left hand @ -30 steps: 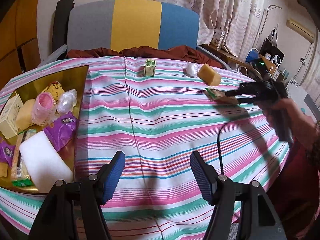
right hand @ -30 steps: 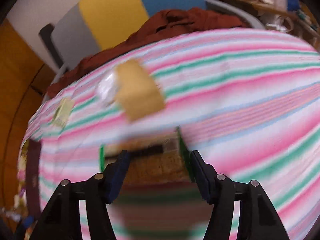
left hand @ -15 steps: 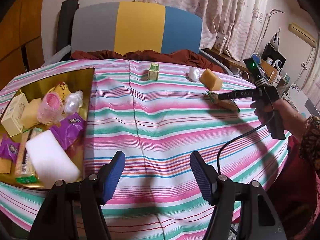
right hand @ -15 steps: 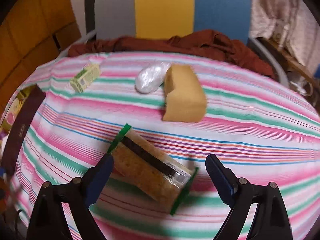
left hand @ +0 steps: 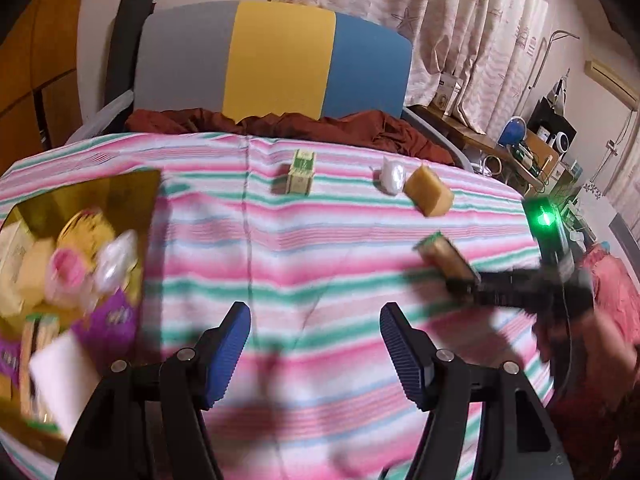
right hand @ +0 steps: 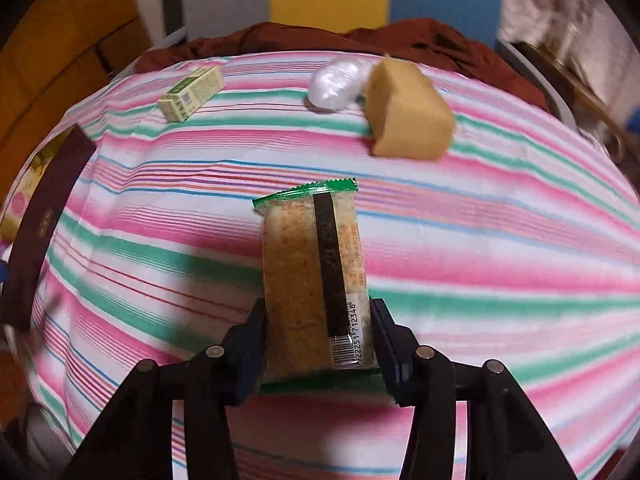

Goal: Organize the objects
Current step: 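Grasp the green essential-oil box with the left tool while the right tool holds the crackers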

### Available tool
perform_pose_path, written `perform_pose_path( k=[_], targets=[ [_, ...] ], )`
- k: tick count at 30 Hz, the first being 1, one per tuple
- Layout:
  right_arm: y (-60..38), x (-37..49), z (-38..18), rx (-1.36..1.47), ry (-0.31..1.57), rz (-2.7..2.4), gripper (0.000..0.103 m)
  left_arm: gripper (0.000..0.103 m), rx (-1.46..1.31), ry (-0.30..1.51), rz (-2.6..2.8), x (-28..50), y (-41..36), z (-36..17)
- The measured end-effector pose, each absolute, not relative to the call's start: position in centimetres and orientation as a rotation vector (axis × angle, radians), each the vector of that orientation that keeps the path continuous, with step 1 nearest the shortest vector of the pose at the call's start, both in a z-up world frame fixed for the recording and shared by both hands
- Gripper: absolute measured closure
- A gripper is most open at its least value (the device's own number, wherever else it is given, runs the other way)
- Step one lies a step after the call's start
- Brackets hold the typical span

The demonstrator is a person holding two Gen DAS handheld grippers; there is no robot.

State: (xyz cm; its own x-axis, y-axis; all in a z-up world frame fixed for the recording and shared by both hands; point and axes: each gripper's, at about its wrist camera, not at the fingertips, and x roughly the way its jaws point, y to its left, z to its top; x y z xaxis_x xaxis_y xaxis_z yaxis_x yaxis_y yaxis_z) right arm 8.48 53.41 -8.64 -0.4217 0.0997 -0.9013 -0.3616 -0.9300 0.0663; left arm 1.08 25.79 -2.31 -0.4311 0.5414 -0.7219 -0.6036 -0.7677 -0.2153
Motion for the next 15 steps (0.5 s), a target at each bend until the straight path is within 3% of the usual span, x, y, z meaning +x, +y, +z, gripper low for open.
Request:
perform_pose_path(
  k=[7,10,12,13,15],
  targets=[
    [54.0,9.4,-8.6,-1.384,0.543,2.453,0.037,0.035,-1.100,0.186,2.246,-4.5,30.8,-2.5],
    [54.0,8.8,-9.0,-1.358,0.571,2.464,0.035,0.035,-1.157,0.233,2.254,-7.6,33.3,-3.7],
    [53.5,8.3,-8.9,-1.361,0.520,2.464,0.041,0.034,-1.190,0.247,2.259,-9.2,34.6,-4.4],
    [53.3,8.2,-8.9,-1.360,0.481,2.459,0.053,0.034,-1.198,0.250,2.263,-9.8,35.0,-4.6],
    [53.1,8.1,-8.9,-1.367,0.450,2.448,0.054,0.034,-1.201,0.273,2.274,-11.0,36.2,-5.1]
  ],
)
